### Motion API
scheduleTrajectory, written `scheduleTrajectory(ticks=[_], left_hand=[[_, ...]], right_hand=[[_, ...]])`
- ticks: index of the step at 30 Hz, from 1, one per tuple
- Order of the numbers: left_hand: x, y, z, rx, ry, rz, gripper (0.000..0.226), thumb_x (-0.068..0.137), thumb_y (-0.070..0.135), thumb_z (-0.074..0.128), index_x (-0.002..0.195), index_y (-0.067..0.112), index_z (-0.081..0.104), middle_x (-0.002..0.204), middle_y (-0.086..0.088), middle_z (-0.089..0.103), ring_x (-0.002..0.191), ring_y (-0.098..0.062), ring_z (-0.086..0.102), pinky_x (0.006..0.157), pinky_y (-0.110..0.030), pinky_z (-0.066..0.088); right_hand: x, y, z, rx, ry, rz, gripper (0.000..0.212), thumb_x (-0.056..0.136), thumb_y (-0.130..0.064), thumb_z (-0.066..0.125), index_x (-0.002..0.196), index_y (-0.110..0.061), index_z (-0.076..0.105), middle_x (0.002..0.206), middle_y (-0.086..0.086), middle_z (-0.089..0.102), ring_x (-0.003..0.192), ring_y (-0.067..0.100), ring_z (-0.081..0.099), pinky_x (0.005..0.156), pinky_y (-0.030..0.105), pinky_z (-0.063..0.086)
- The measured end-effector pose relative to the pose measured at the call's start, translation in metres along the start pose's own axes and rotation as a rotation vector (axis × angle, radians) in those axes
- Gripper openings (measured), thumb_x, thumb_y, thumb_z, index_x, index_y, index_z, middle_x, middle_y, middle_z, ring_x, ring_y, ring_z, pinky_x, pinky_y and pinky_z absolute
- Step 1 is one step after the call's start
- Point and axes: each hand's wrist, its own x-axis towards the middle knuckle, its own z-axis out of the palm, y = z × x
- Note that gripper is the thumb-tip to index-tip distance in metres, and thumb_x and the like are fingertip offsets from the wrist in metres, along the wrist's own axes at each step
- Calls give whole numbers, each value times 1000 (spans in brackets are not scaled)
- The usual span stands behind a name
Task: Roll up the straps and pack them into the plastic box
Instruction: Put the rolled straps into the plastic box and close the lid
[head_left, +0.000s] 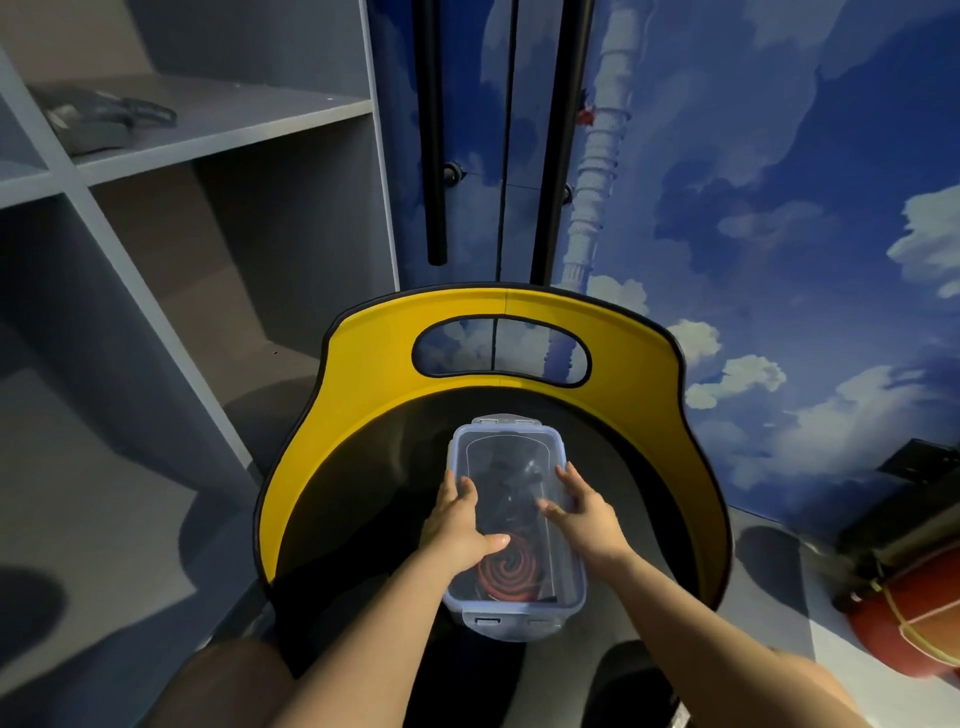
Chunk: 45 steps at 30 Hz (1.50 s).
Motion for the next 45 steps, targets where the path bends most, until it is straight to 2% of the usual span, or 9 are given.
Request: scheduleTrajectory(ticks=[4, 9, 15, 21, 27, 33, 36, 38, 45], left_hand=[[3, -5, -2, -7, -50, 15, 93, 86, 36, 64, 151, 21, -1, 156, 3, -24, 147, -20, 2, 116, -37, 26], [13, -8, -15, -17, -157, 80, 95, 85, 31, 67, 151, 20, 0, 155, 6, -25, 146, -15, -5, 119, -36, 18], [14, 1, -22, 61, -66, 104, 94, 80, 29, 73, 151, 22, 11, 158, 5, -13, 147, -16, -2, 117, -36, 22], [0, 3, -19, 209, 256, -51, 73, 87, 37, 62, 148, 22, 23, 157, -1, 13, 143, -21, 21, 106, -38, 40], [1, -1, -15, 397, -83, -1, 109, 77, 64, 58, 151, 13, -5, 155, -14, -22, 144, -29, -19, 117, -43, 7], [9, -17, -28, 400, -151, 122, 107, 77, 60, 61, 151, 20, -5, 155, -5, -25, 143, -24, -23, 118, -45, 4], [16, -24, -37, 376, -209, 177, 106, 77, 57, 64, 151, 24, -4, 155, 1, -27, 142, -20, -25, 119, -43, 3], [20, -26, -43, 372, -247, 208, 105, 78, 54, 65, 151, 26, -4, 154, 3, -28, 142, -18, -25, 119, -41, 1], [27, -29, -46, 410, -175, 263, 101, 77, 49, 69, 150, 33, 0, 156, 7, -23, 143, -13, -21, 118, -39, 0]], right_hand=[[16, -13, -8, -299, 41, -123, 63, 87, -33, 64, 141, -11, 39, 151, 3, 34, 139, 19, 31, 108, 27, 28], [39, -18, -21, -624, -275, -201, 74, 89, -42, 59, 149, -23, 20, 159, -2, 1, 146, 17, -9, 119, 38, 4], [27, -4, -8, -810, -112, -168, 67, 94, -54, 39, 150, -28, 14, 159, -7, 3, 146, 9, -3, 118, 28, 7], [11, -17, 8, -819, 11, -58, 67, 93, -59, 35, 150, -29, 15, 159, -3, 11, 147, 16, 5, 116, 32, 17], [-4, -15, 22, -1033, 103, -70, 68, 93, -61, 27, 148, -20, 22, 150, 4, 32, 136, 30, 28, 105, 36, 33], [6, -21, -7, -1094, 160, -274, 45, 90, -55, 45, 115, -22, 62, 117, 0, 63, 118, 25, 46, 95, 31, 38], [26, -20, -19, -987, -73, -348, 67, 88, -56, 49, 145, -26, 32, 156, -2, 21, 145, 23, 10, 117, 38, 11], [39, -22, -24, -916, -273, -287, 81, 85, -59, 53, 150, -32, 12, 159, -7, -5, 146, 20, -12, 118, 40, -1], [33, -6, -17, -578, -287, -88, 87, 81, -53, 63, 149, -36, 13, 158, -8, -11, 146, 21, -8, 117, 37, 8]])
